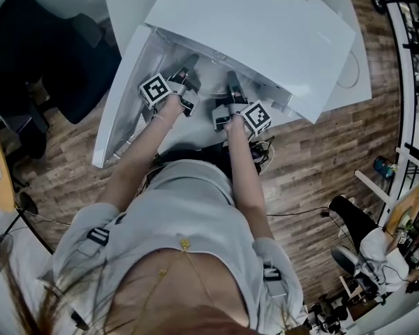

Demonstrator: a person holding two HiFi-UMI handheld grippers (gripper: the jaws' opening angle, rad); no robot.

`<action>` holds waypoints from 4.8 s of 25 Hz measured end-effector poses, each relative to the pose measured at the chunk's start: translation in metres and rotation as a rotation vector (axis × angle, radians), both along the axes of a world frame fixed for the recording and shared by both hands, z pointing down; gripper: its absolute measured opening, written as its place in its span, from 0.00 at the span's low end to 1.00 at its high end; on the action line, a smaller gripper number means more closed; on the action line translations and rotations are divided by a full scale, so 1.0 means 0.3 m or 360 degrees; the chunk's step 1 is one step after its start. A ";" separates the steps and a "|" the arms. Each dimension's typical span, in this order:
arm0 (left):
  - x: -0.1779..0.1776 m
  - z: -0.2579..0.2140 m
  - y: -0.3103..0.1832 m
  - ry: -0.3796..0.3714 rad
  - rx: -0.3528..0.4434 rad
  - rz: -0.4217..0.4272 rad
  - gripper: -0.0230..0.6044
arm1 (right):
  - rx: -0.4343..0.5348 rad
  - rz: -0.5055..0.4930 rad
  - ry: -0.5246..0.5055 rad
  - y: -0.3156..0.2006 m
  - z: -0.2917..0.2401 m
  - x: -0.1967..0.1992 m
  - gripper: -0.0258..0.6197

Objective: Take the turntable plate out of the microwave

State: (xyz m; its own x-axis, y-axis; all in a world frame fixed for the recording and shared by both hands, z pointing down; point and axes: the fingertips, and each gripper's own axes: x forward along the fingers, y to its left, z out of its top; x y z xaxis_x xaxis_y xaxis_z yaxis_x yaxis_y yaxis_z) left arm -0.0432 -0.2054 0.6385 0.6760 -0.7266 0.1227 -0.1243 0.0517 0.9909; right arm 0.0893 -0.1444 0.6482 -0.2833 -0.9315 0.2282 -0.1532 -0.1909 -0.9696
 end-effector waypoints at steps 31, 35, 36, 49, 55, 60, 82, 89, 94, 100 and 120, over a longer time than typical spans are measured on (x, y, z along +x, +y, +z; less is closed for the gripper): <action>-0.071 -0.123 0.144 0.0051 0.0049 -0.0085 0.11 | 0.0069 -0.0077 0.0044 0.121 -0.113 -0.041 0.11; -0.072 -0.140 0.175 0.0064 0.0051 -0.0087 0.11 | 0.0089 -0.0082 0.0069 0.149 -0.135 -0.036 0.11; -0.072 -0.147 0.182 0.0070 0.0057 -0.0086 0.11 | 0.0093 -0.0080 0.0070 0.156 -0.140 -0.035 0.11; -0.089 -0.216 0.273 0.0082 0.0082 -0.0061 0.11 | 0.0144 -0.0075 0.0038 0.246 -0.219 -0.057 0.11; -0.101 -0.274 0.315 0.0103 0.0091 -0.0046 0.11 | 0.0183 -0.0075 0.0035 0.286 -0.268 -0.072 0.11; -0.114 -0.318 0.357 0.0119 0.0119 -0.0042 0.11 | 0.0226 -0.0085 0.0038 0.323 -0.314 -0.085 0.11; -0.156 -0.506 0.487 0.0181 0.0175 -0.0012 0.11 | 0.0324 -0.0052 0.0004 0.449 -0.530 -0.133 0.10; -0.159 -0.589 0.486 0.0203 0.0208 -0.0030 0.11 | 0.0390 -0.0082 -0.0007 0.440 -0.606 -0.137 0.10; -0.148 -0.653 0.469 0.0199 0.0251 -0.0025 0.11 | 0.0451 -0.0108 -0.0030 0.417 -0.675 -0.125 0.10; -0.138 -0.710 0.425 0.0210 0.0297 -0.0039 0.11 | 0.0507 -0.0135 -0.0040 0.364 -0.723 -0.115 0.10; -0.014 -0.720 0.237 0.0182 0.0261 0.0001 0.11 | 0.0473 -0.0159 -0.0083 0.168 -0.733 0.016 0.10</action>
State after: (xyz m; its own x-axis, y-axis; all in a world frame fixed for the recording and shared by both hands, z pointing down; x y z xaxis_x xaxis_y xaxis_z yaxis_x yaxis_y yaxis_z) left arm -0.0475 -0.1342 0.4226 0.6793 -0.7300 -0.0749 -0.0102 -0.1114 0.9937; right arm 0.0941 -0.0940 0.4282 -0.3809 -0.9222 -0.0673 -0.1053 0.1156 -0.9877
